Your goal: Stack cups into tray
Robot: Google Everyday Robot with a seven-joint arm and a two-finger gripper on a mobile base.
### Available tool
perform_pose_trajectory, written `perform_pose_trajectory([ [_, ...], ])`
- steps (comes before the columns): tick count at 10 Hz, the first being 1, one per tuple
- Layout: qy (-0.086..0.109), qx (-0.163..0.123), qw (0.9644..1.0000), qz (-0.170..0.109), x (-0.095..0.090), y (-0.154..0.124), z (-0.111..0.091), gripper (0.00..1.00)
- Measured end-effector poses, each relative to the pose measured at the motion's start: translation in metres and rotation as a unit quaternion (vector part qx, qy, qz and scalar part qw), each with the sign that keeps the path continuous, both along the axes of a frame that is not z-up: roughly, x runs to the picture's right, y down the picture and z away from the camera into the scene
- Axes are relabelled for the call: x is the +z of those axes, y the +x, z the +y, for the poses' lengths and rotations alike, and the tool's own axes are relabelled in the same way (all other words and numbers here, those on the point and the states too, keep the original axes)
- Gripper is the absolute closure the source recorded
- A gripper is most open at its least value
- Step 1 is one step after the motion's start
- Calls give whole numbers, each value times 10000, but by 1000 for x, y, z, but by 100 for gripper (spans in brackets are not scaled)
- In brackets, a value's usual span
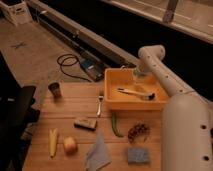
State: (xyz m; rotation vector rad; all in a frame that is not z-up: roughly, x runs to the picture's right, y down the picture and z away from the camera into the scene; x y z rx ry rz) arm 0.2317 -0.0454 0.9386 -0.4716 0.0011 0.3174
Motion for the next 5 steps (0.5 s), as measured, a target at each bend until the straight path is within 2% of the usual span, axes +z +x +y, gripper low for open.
perform_pose_trajectory([
  [1, -81, 48, 10000, 16, 4, 2, 4, 86],
  [3, -280, 201, 9994, -13, 13, 8, 15, 65],
  [5, -393, 346, 9986, -97, 17, 12, 23, 46],
])
